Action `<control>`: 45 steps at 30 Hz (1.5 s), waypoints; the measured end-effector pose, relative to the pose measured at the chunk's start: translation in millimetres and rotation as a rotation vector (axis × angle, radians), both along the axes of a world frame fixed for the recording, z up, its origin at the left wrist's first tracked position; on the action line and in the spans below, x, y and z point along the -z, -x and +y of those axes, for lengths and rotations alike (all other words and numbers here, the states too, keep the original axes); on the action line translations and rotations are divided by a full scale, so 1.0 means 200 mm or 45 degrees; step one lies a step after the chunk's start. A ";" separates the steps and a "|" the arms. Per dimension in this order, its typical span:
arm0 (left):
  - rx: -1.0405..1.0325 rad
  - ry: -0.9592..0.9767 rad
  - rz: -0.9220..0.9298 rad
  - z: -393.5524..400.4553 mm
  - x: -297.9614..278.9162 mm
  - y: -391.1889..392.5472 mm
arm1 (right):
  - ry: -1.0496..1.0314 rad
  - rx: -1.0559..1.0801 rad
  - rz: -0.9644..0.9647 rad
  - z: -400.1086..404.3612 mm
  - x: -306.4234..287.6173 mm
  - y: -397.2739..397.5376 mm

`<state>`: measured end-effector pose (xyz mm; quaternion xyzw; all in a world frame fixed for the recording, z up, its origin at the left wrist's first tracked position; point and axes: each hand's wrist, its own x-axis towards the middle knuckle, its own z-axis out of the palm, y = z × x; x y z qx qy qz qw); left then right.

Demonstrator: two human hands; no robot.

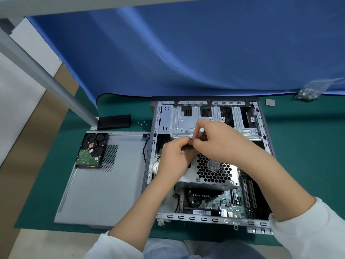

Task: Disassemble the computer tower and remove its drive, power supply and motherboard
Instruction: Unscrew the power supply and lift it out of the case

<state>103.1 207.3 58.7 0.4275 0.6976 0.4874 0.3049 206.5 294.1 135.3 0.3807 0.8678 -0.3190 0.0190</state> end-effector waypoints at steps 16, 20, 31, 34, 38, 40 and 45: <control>0.045 -0.002 -0.037 0.00 -0.01 0.01 | -0.020 0.102 0.075 0.01 0.04 0.01; 0.074 0.010 0.008 0.01 0.00 0.02 | -0.040 0.148 0.065 0.01 0.06 0.03; 0.051 -0.001 0.236 -0.01 0.03 0.03 | 0.054 0.161 -0.020 0.00 0.06 0.03; 0.014 -0.025 0.194 -0.01 0.03 0.02 | 0.043 0.176 0.005 0.00 0.06 0.04; 0.033 -0.101 0.231 -0.01 0.02 0.02 | 0.087 0.237 -0.001 0.00 0.06 0.04; 0.029 -0.084 0.224 -0.01 0.02 0.02 | 0.136 0.248 0.033 0.01 0.06 0.03; 0.012 -0.014 0.212 -0.02 0.04 0.01 | 0.175 0.236 0.100 0.00 0.07 0.01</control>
